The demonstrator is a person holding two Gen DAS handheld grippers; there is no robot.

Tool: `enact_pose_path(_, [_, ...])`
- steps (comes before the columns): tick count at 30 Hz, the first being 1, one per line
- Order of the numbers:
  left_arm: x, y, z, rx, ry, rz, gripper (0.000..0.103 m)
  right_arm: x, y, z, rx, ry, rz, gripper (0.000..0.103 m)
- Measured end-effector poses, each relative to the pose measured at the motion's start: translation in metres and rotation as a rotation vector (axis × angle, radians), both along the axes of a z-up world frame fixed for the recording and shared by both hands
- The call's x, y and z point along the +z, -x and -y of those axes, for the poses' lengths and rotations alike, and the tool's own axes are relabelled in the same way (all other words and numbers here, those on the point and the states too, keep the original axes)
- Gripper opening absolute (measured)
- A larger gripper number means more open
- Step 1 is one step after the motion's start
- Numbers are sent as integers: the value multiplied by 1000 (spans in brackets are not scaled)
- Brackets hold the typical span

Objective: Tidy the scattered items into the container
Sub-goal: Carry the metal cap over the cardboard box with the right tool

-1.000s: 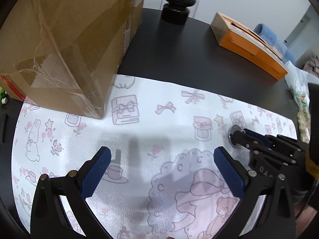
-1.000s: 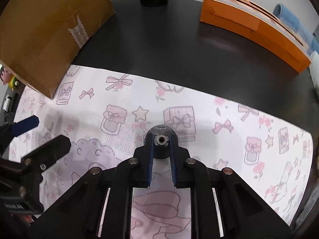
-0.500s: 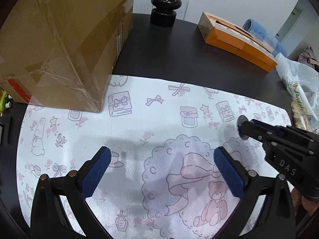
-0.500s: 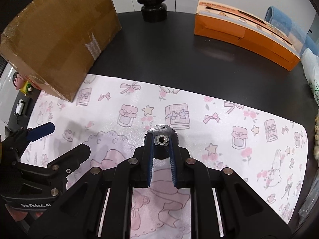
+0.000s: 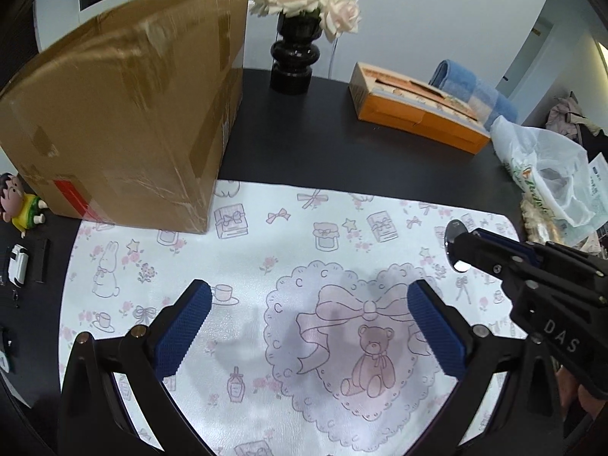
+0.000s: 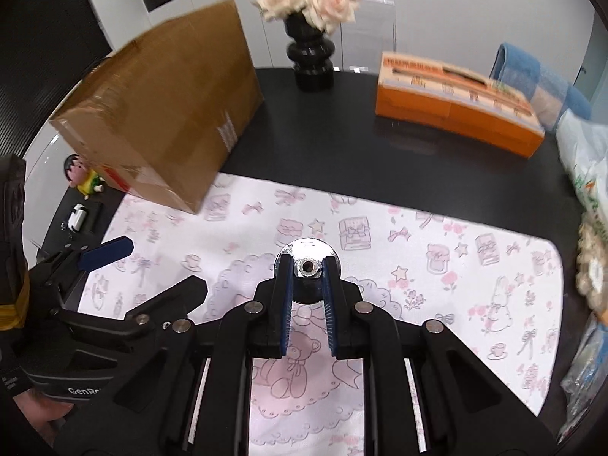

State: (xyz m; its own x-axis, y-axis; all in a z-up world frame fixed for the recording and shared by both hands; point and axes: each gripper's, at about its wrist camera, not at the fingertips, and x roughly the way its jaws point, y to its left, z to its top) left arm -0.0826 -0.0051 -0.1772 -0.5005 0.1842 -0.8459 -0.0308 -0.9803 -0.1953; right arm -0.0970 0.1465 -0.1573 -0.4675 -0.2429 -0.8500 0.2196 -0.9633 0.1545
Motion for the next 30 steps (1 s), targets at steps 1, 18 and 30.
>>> enact_pose_path(1, [6, -2, 1, -1, -1, -7, 103, 8, -3, 2, 2, -1, -11, 15])
enact_pose_path(18, [92, -14, 55, 53, 6, -132, 103, 106, -1, 56, 83, 6, -141, 15])
enact_pose_path(30, [123, -3, 129, 149, 9, -175, 103, 143, 29, 137, 186, 7, -193, 15])
